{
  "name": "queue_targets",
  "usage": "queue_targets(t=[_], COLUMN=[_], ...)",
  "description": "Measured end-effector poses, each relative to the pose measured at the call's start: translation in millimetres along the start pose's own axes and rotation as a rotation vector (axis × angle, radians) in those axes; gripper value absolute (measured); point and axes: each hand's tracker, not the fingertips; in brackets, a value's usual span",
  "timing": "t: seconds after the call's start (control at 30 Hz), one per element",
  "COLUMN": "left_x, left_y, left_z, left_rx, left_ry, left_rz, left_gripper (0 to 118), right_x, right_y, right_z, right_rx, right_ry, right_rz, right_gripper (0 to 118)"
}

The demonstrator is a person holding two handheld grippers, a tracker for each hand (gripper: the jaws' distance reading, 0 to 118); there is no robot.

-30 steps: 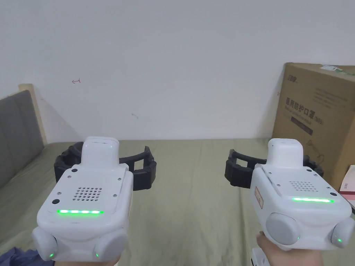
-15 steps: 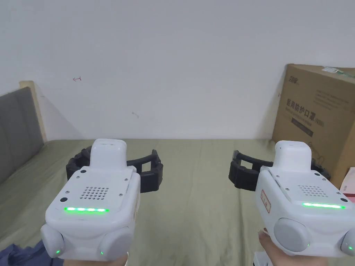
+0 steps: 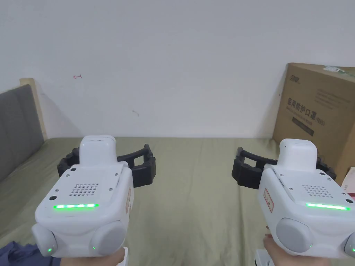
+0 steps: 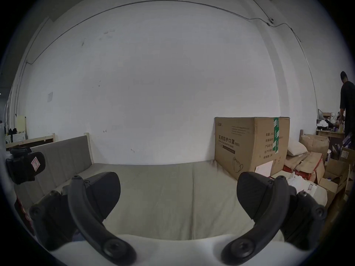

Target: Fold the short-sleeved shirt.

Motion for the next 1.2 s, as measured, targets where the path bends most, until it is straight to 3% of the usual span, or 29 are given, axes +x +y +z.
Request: queue_targets(t=[0.4, 0.43, 0.47, 0.5, 0.53, 0.57, 0.6, 0.67, 0.73, 1.07, 1.2], left_x=[1.9, 2.4, 2.6, 2.0, 2.0, 3.2, 6.2, 7.7, 1.6, 0.5, -30.9], left_y=[0.0, 0.2, 0.4, 1.0, 1.6, 2.5, 2.5, -1.0, -4.6, -15.4, -20.1], left_z=[0.8, 0.7, 0.5, 1.8, 2.9, 2.9, -0.1, -4.4, -5.8, -5.1, 7.9], left_rx=[0.002, -0.002, -0.007, -0.011, -0.013, -0.022, -0.056, -0.102, -0.101, -0.127, -0.145], left_ry=[0.002, -0.004, -0.014, -0.040, -0.061, -0.053, -0.025, 0.048, -0.031, -0.022, -0.014], left_rz=[-0.040, -0.044, -0.048, -0.048, -0.048, -0.054, -0.082, -0.119, -0.049, -0.061, -0.073], left_gripper=[112, 111, 103, 84, 51, 4, 1, 1, 1, 1, 1], right_x=[0.5, 0.4, 0.5, 0.6, 0.5, 0.9, -0.6, -5.1, 1.2, 9.0, -13.8], right_y=[1.7, 1.8, 2.0, 2.6, 3.5, 4.4, 3.8, 0.7, -1.7, -6.0, -12.0], right_z=[-1.1, -0.5, 0.9, 2.3, 5.4, 8.4, 8.6, 8.7, 9.4, 3.6, -4.8], right_rx=[-0.005, -0.005, -0.007, -0.008, -0.019, -0.016, -0.018, -0.029, -0.034, -0.054, -0.059], right_ry=[0.006, 0.016, 0.048, 0.114, 0.158, 0.203, 0.163, 0.091, 0.144, 0.083, 0.123], right_rz=[0.001, 0.002, 0.005, 0.012, -0.009, -0.026, -0.017, 0.018, -0.013, -0.033, -0.052], right_gripper=[118, 118, 116, 108, 84, 27, 3, 3, 3, 3, 3])
